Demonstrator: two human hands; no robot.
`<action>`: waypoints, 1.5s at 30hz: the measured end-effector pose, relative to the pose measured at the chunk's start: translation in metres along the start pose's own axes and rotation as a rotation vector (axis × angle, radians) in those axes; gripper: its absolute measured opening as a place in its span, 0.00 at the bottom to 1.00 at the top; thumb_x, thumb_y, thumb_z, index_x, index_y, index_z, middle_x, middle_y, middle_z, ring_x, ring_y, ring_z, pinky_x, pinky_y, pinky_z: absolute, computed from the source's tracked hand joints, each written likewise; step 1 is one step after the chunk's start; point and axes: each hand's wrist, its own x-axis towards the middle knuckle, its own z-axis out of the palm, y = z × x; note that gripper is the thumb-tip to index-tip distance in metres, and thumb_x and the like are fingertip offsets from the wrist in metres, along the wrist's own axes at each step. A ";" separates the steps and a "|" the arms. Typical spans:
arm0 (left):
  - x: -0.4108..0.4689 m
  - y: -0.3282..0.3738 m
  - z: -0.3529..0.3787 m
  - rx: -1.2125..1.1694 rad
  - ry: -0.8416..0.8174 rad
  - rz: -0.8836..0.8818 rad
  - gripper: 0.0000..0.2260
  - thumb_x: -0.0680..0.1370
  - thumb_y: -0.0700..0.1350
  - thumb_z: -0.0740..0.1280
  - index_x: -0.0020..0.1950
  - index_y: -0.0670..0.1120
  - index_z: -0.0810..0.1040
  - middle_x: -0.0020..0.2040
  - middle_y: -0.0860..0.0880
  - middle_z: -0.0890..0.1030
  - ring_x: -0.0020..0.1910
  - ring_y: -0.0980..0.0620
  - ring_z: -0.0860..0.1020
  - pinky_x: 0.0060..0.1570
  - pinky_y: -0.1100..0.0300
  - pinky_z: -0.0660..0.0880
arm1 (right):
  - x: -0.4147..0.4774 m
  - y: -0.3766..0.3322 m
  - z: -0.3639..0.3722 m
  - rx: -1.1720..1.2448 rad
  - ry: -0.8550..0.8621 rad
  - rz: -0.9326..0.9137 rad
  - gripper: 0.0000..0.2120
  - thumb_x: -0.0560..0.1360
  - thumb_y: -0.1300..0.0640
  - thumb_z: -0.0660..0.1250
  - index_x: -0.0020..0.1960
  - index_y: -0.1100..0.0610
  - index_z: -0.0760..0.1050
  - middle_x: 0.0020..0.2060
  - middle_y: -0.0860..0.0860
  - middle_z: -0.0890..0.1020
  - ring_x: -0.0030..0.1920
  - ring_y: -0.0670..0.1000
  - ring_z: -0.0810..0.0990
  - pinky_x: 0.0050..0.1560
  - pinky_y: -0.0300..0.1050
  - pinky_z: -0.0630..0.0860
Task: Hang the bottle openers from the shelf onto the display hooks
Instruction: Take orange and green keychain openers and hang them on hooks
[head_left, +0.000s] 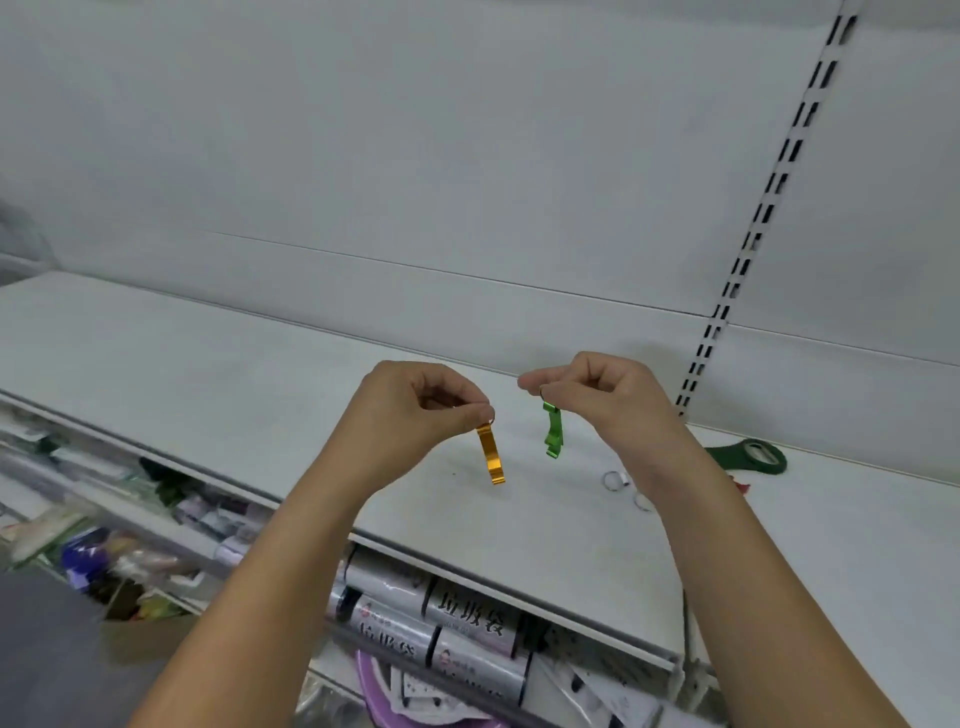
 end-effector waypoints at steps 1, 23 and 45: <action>-0.005 -0.002 -0.010 0.004 0.025 -0.017 0.02 0.72 0.44 0.78 0.41 0.48 0.87 0.39 0.53 0.87 0.35 0.61 0.80 0.36 0.71 0.72 | 0.001 -0.003 0.010 0.041 -0.042 -0.005 0.07 0.75 0.66 0.69 0.39 0.64 0.74 0.46 0.51 0.88 0.50 0.47 0.86 0.49 0.33 0.78; -0.148 -0.137 -0.336 0.068 0.564 -0.199 0.02 0.73 0.45 0.77 0.44 0.49 0.87 0.37 0.49 0.87 0.38 0.48 0.86 0.41 0.51 0.84 | 0.042 -0.054 0.416 0.214 -0.474 -0.104 0.04 0.76 0.65 0.71 0.47 0.64 0.84 0.43 0.61 0.87 0.49 0.65 0.85 0.54 0.59 0.83; -0.237 -0.318 -0.623 0.042 1.057 -0.466 0.01 0.75 0.40 0.75 0.45 0.45 0.86 0.40 0.46 0.87 0.36 0.54 0.84 0.34 0.67 0.75 | 0.100 -0.076 0.846 0.279 -1.050 -0.104 0.05 0.77 0.65 0.70 0.49 0.67 0.83 0.42 0.61 0.87 0.40 0.53 0.85 0.41 0.42 0.83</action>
